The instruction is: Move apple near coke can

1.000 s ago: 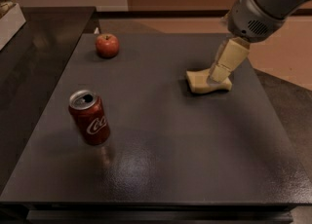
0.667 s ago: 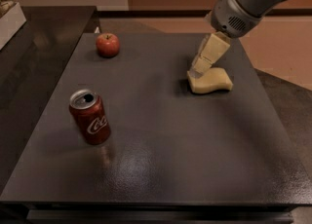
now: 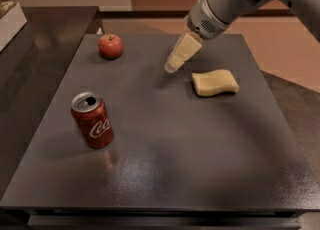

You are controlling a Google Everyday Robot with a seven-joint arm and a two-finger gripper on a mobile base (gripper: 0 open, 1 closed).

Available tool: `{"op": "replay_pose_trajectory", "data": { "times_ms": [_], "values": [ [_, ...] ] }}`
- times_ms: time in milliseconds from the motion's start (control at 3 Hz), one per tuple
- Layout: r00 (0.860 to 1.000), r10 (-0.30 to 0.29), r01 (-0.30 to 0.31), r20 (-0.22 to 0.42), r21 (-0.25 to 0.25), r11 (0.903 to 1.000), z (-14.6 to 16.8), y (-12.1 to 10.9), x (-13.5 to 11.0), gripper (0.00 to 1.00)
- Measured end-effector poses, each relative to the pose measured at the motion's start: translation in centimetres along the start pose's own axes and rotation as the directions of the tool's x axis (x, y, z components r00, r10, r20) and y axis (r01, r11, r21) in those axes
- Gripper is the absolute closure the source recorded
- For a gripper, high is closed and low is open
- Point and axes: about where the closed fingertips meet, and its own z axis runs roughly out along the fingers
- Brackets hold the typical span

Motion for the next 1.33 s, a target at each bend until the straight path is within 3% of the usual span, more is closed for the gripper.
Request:
{"op": "replay_pose_trajectory", "data": {
  "times_ms": [667, 1333],
  "values": [
    [0.997, 0.051, -0.052, 0.058, 0.008, 0.9986, 5.7, -1.5, -4.7, 0.00],
    [0.992, 0.105, -0.103, 0.073, -0.021, 0.9944, 10.7, -2.3, -8.8, 0.00]
  ]
}}
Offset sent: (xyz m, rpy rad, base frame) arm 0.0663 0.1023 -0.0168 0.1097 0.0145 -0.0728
